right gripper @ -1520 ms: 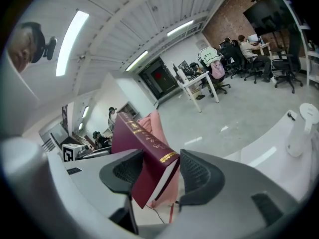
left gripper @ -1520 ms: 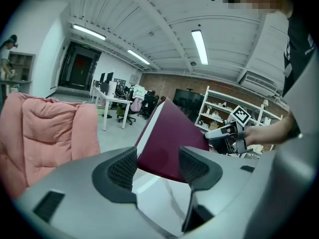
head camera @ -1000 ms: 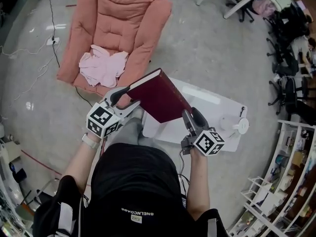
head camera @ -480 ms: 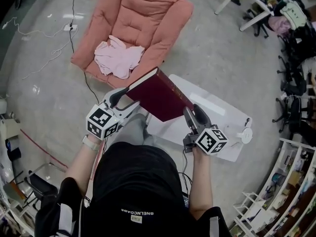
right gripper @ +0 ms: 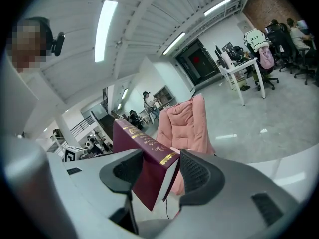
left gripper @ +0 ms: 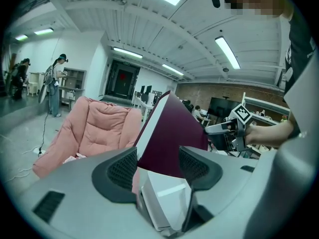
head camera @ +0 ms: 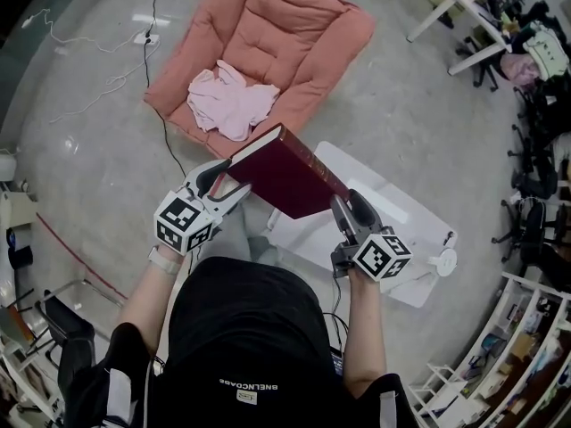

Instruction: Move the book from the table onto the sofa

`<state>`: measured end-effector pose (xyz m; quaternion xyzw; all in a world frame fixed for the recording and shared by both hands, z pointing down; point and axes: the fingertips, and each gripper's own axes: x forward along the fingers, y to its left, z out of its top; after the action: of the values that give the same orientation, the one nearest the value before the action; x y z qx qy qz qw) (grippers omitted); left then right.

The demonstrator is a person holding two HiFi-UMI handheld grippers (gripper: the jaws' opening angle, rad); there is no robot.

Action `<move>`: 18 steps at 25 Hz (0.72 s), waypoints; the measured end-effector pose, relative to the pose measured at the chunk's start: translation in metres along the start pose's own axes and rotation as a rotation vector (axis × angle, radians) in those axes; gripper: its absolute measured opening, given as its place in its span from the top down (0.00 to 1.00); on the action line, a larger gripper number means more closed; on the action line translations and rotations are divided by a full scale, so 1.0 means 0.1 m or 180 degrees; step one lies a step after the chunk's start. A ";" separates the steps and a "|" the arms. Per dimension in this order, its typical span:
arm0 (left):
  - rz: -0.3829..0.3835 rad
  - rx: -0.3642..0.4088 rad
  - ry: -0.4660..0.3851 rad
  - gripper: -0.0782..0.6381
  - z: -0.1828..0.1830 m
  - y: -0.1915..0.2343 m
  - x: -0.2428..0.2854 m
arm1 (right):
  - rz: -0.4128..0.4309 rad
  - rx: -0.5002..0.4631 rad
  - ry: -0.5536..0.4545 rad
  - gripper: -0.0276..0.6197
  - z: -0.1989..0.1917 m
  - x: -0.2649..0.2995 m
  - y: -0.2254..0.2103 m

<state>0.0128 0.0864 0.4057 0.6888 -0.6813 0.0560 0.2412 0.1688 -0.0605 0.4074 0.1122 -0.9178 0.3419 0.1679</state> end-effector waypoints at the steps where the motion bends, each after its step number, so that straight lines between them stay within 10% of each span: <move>1: 0.0012 -0.0008 -0.0010 0.53 0.01 0.03 -0.02 | 0.0008 -0.0016 0.0010 0.57 0.01 0.03 0.02; 18: -0.0204 0.0086 0.0016 0.53 0.36 1.15 -0.30 | -0.0139 0.0038 -0.0124 0.57 0.28 1.01 0.64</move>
<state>-0.1094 0.1040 0.3918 0.7133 -0.6575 0.0592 0.2352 0.0489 -0.0408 0.3888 0.1398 -0.9162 0.3414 0.1566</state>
